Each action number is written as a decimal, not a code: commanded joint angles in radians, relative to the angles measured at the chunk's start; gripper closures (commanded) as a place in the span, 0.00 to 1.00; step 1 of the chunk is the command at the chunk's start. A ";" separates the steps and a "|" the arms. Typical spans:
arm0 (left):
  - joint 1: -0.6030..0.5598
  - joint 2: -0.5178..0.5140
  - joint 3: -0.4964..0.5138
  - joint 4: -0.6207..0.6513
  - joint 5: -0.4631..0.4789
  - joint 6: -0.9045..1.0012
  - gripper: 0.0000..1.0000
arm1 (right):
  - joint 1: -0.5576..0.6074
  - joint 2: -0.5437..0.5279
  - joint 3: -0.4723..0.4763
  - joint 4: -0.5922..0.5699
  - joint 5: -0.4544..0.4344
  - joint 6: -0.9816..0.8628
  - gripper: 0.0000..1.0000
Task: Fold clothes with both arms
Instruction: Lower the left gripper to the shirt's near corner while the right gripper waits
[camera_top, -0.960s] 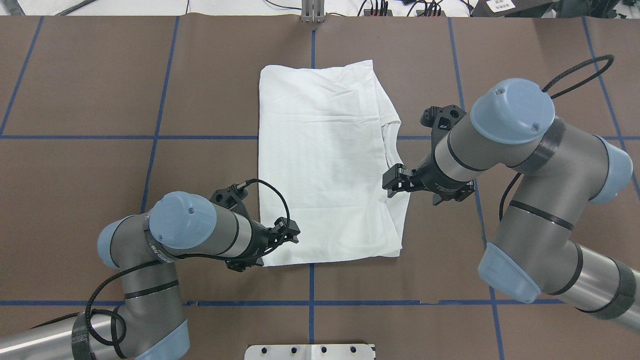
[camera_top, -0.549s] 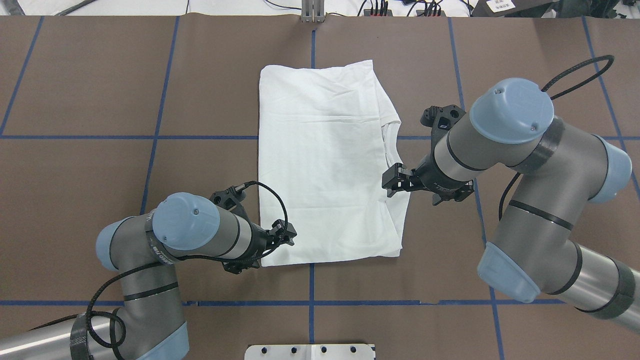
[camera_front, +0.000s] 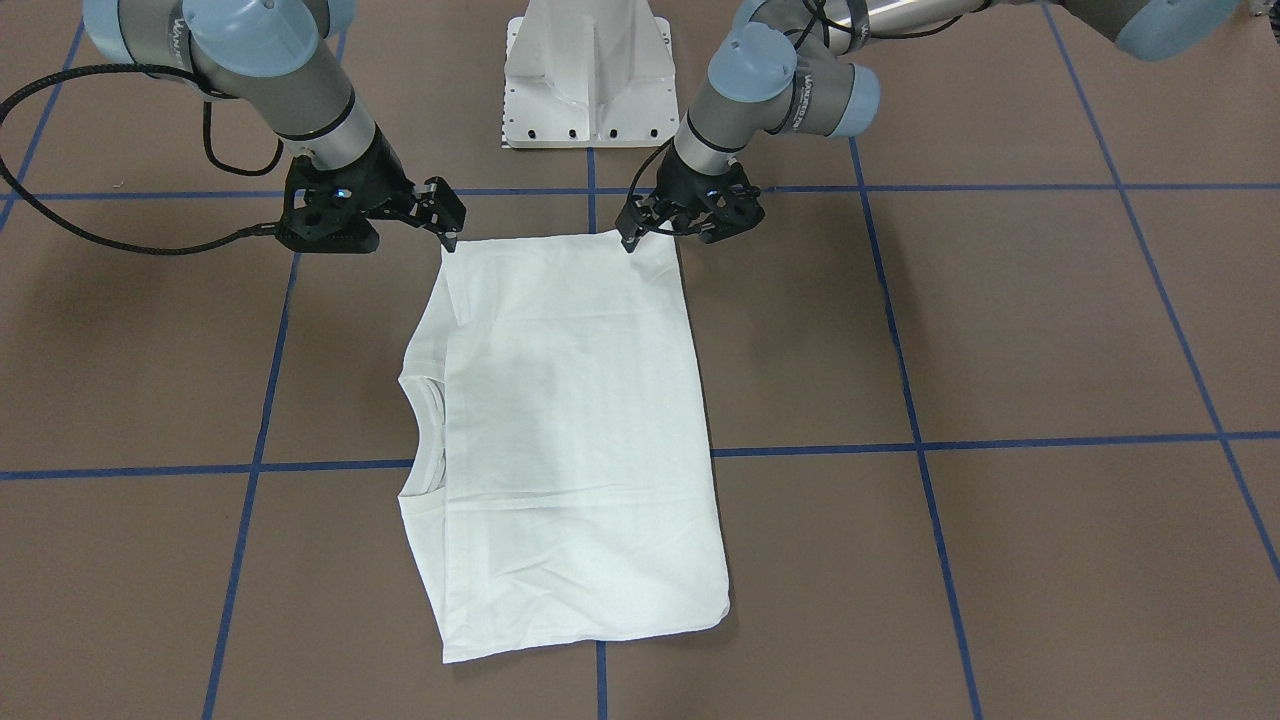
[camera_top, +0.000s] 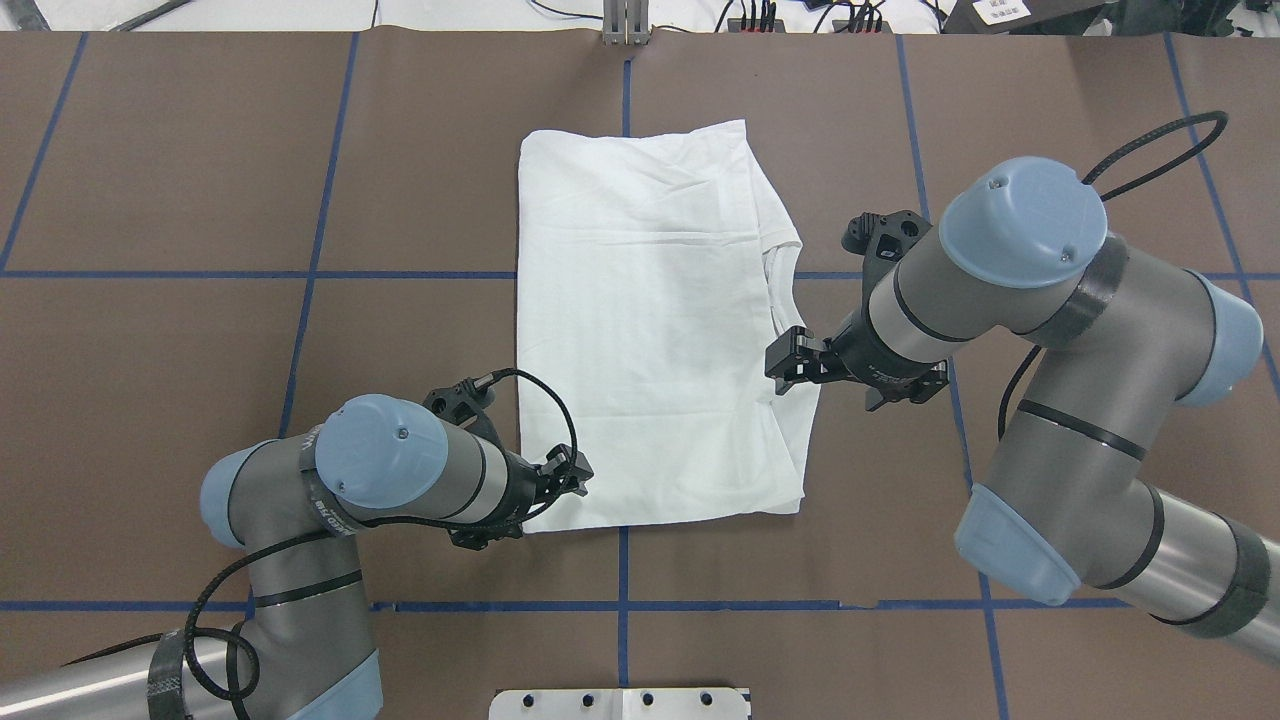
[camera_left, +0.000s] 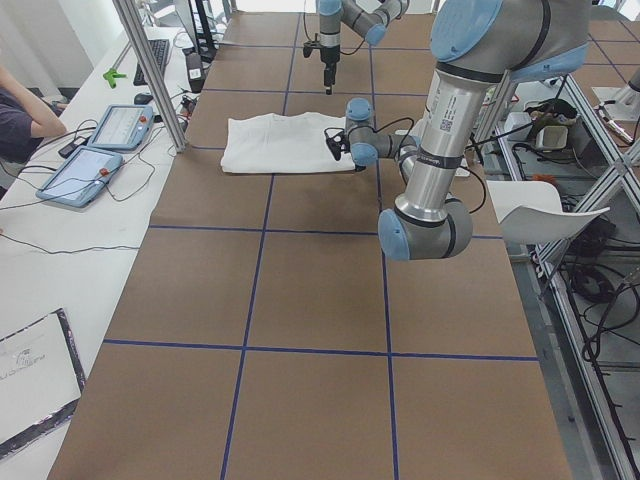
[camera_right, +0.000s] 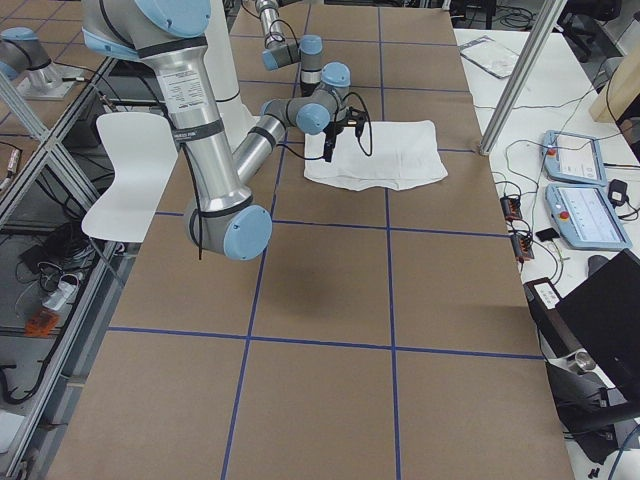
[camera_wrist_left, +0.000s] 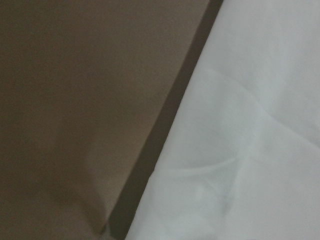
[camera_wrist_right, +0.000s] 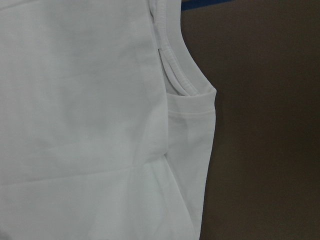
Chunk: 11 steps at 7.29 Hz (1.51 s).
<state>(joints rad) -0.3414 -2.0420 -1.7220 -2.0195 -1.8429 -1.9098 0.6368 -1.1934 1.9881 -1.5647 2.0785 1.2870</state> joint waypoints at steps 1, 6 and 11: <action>0.001 0.002 0.001 0.001 0.001 0.000 0.14 | 0.001 0.000 0.000 0.000 0.000 0.000 0.00; 0.005 0.000 -0.001 0.001 -0.001 0.000 0.37 | 0.007 -0.002 0.000 0.000 0.000 0.000 0.00; 0.002 0.003 -0.014 0.001 -0.001 0.003 0.73 | 0.012 -0.005 -0.003 0.000 0.000 -0.003 0.00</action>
<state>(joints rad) -0.3377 -2.0405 -1.7314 -2.0187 -1.8439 -1.9085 0.6477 -1.1965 1.9871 -1.5646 2.0785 1.2852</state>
